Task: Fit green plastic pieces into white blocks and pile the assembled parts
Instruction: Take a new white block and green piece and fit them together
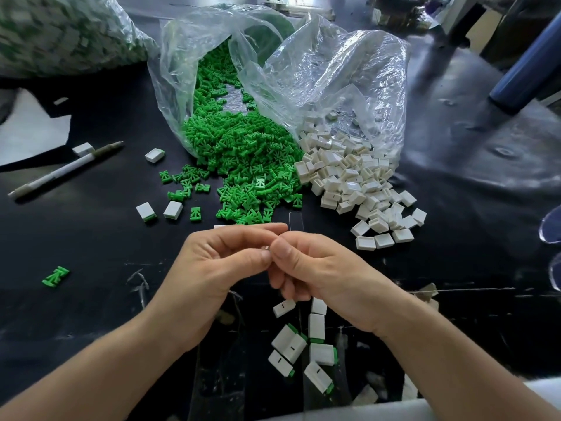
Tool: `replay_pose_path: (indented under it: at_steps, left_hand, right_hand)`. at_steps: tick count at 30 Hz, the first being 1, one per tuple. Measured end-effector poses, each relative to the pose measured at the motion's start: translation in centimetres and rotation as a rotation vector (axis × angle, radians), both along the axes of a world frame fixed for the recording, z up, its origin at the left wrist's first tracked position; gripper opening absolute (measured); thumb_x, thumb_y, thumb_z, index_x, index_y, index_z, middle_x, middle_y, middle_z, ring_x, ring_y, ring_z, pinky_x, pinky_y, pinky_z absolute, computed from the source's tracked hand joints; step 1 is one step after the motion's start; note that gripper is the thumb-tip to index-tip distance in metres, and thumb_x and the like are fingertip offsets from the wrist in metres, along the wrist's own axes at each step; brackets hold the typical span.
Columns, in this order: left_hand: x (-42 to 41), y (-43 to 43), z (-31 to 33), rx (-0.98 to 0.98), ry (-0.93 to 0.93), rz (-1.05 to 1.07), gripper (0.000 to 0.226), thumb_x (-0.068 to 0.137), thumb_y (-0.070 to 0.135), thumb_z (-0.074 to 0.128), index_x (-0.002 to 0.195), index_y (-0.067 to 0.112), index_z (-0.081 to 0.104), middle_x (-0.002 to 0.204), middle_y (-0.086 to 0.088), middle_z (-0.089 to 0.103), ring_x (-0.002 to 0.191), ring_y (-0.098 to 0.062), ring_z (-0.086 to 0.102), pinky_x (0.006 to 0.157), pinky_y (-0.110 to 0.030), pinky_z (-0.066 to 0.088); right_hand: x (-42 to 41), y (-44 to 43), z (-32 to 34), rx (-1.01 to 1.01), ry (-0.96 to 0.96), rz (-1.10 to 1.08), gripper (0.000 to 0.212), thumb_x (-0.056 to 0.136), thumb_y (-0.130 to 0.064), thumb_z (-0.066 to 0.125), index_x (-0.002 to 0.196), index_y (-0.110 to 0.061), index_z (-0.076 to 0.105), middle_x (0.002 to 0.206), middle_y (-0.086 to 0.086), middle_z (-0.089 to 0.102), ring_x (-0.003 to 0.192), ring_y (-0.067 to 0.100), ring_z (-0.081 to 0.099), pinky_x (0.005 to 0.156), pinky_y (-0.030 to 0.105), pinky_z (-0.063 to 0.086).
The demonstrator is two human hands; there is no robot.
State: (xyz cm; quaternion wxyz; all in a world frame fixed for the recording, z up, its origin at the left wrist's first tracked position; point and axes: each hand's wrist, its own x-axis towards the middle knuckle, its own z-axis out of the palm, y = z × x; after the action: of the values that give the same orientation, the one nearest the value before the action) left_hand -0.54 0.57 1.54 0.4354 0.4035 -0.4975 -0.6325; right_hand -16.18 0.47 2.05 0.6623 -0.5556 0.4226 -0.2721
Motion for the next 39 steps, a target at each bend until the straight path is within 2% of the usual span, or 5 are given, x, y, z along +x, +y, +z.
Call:
replay_pose_path:
  at_steps: [14, 18, 33, 36, 39]
  left_hand:
    - [-0.2, 0.0, -0.2, -0.003, 0.014, 0.021, 0.015, 0.065, 0.008, 0.064, 0.075, 0.01, 0.075, 0.102, -0.003, 0.072, 0.095, -0.016, 0.068, 0.074, -0.019, 0.052]
    - [-0.3, 0.1, -0.1, 0.011, 0.019, 0.027, 0.016, 0.064, 0.006, 0.062, 0.074, 0.008, 0.075, 0.102, -0.003, 0.072, 0.094, -0.016, 0.068, 0.074, -0.02, 0.052]
    - [-0.4, 0.0, -0.4, 0.044, 0.048, 0.033, 0.016, 0.054, 0.011, 0.07, 0.068, 0.012, 0.076, 0.102, -0.002, 0.072, 0.095, -0.016, 0.068, 0.074, -0.02, 0.052]
    - [-0.3, 0.0, -0.3, 0.051, 0.067, 0.035, 0.02, 0.05, 0.02, 0.069, 0.067, 0.013, 0.076, 0.101, -0.002, 0.072, 0.093, -0.015, 0.068, 0.073, -0.02, 0.052]
    - [-0.4, 0.0, -0.2, 0.074, 0.084, 0.028, 0.015, 0.055, 0.005, 0.068, 0.067, 0.011, 0.076, 0.1, -0.004, 0.073, 0.09, -0.016, 0.069, 0.072, -0.02, 0.053]
  right_hand:
    - [0.5, 0.1, -0.9, -0.27, 0.253, -0.062, 0.041, 0.076, -0.055, 0.033, 0.082, -0.02, 0.052, 0.058, -0.02, 0.046, 0.056, -0.004, 0.04, 0.061, 0.023, 0.031]
    - [0.5, 0.3, -0.8, -0.29, 0.284, -0.063, 0.028, 0.093, -0.04, 0.038, 0.089, -0.018, 0.055, 0.062, -0.019, 0.047, 0.06, -0.007, 0.043, 0.062, 0.019, 0.032]
    - [0.6, 0.5, -0.8, -0.375, 0.348, -0.075, 0.034, 0.09, -0.042, 0.038, 0.095, -0.014, 0.058, 0.09, 0.006, 0.061, 0.086, 0.021, 0.056, 0.08, 0.048, 0.046]
    - [0.5, 0.4, -0.9, -0.376, 0.347, -0.076, 0.03, 0.094, -0.039, 0.039, 0.096, -0.017, 0.059, 0.088, 0.0, 0.062, 0.085, 0.015, 0.056, 0.078, 0.043, 0.048]
    - [0.5, 0.3, -1.1, -0.333, 0.319, -0.076, 0.023, 0.095, -0.037, 0.04, 0.081, -0.027, 0.055, 0.069, -0.022, 0.054, 0.067, -0.002, 0.048, 0.064, 0.026, 0.039]
